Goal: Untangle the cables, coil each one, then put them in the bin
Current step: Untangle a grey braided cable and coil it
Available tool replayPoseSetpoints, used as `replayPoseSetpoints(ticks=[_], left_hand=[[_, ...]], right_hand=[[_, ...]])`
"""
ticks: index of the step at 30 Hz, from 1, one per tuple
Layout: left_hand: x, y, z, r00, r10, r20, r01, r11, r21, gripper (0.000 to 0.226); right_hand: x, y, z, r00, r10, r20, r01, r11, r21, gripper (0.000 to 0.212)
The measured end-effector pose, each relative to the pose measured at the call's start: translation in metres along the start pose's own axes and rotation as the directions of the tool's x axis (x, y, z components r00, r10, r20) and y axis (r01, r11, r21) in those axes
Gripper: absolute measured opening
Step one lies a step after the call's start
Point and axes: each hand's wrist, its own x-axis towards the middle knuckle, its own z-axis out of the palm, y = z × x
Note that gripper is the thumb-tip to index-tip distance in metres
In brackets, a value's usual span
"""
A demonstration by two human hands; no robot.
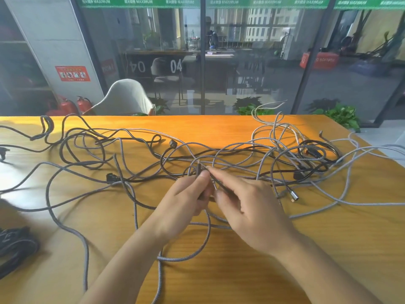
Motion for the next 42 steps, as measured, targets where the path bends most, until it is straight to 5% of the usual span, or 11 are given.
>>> replayPoseSetpoints(ticks=[7,11,18,22,27,35,38,42], left_hand=[[0.002,0.004,0.003,0.975,0.045,-0.219,-0.059,0.997,-0.055,0.056],[0.004,0.0,-0.011,0.935,0.04,-0.353,-0.101,0.983,-0.155,0.046],[-0.001,0.01,-0.011,0.987,0.038,-0.155,-0.113,0.853,-0.51,0.04],[-0.005,0.015,-0.011,1.0,0.026,-0.015,-0.03,0.787,-0.616,0.04],[-0.004,0.009,-0.016,0.999,0.008,0.04,0.016,0.823,-0.567,0.042],[-0.004,0.011,-0.019,0.994,0.015,0.106,0.042,0.859,-0.511,0.04],[-0.006,0.012,-0.02,0.992,0.018,0.126,0.051,0.851,-0.523,0.041],[-0.007,0.012,-0.02,0.987,0.021,0.157,0.068,0.837,-0.542,0.041]], right_hand=[[-0.002,-0.01,-0.001,0.989,-0.076,0.13,0.072,0.997,0.036,0.024],[-0.004,-0.016,-0.001,0.943,-0.051,0.328,-0.008,0.984,0.176,0.023],[-0.001,-0.005,0.001,0.838,0.041,0.544,-0.186,0.959,0.215,0.025],[0.003,0.013,0.003,0.929,0.013,0.37,-0.014,1.0,0.001,0.033],[0.008,0.015,-0.001,0.982,-0.136,0.128,0.169,0.939,-0.3,0.046],[0.008,0.016,-0.017,0.992,-0.078,-0.1,0.028,0.904,-0.426,0.035],[0.007,0.015,-0.012,0.988,-0.038,-0.151,-0.016,0.942,-0.335,0.036],[0.007,0.005,-0.017,0.958,0.236,-0.161,-0.199,0.955,0.219,0.032]])
